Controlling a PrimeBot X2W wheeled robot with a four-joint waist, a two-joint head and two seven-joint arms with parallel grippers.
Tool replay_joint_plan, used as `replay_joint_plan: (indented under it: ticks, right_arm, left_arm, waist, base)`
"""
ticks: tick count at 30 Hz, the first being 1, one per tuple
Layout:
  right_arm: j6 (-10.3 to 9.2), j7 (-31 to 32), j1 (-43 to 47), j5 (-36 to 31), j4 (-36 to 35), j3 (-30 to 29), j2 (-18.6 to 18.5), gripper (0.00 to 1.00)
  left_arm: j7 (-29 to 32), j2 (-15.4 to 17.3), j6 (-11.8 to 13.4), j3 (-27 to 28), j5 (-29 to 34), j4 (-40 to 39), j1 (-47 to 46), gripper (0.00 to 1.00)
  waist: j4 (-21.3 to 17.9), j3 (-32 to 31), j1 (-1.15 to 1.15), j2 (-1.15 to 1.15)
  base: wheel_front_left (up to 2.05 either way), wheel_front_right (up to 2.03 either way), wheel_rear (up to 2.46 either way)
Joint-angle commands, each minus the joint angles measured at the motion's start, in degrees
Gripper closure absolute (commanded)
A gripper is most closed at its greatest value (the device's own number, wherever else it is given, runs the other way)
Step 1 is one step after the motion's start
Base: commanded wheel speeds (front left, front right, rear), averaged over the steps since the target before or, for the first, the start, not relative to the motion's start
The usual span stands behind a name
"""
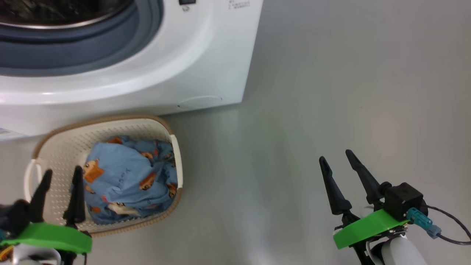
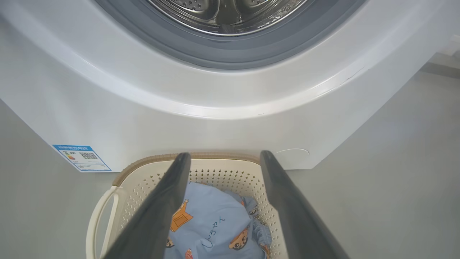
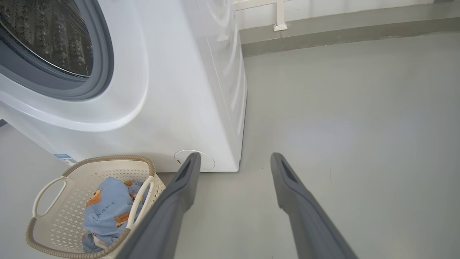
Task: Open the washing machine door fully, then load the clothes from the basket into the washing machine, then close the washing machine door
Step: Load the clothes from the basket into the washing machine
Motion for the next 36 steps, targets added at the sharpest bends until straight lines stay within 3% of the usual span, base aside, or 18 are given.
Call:
replay_joint_plan:
  ticks: [1,8,26,36]
  right_arm:
    - [0.16,-0.5,-0.6,0.9,-1.5,1.7,-0.1,0.00]
    - [0.16,-0.5,-2.4,2.6,-3.0,3.5,-0.1,0.00]
    - [0.16,-0.5,-4.5,3.6,-5.7,4.6,-0.1,0.00]
    - [0.16,-0.5,-5.1,4.6,-6.3,5.4,-0.1,0.00]
  left_arm:
    - [-0.3,2.5,-0.1,1.5,-0.2,-0.5,-1.5,0.00]
    - [-0.3,6.8,-0.1,-1.2,-1.6,1.7,-4.9,0.00]
    - [-0.3,9.0,-0.1,-4.4,-4.4,9.5,-12.4,0.00]
    - [-0.3,13.3,-0.1,-7.5,-5.0,18.2,-17.6,0.00]
  waist:
    - [-2.5,5.4,-0.01,0.00]
    - [-4.9,12.0,-0.01,0.00]
    - [-6.6,20.8,-0.01,0.00]
    - [-7.8,24.1,-0.01,0.00]
  base:
    - [0.00,0.00,0.00]
    - [0.00,0.00,0.00]
    - [0.00,0.00,0.00]
    - [0.00,0.00,0.00]
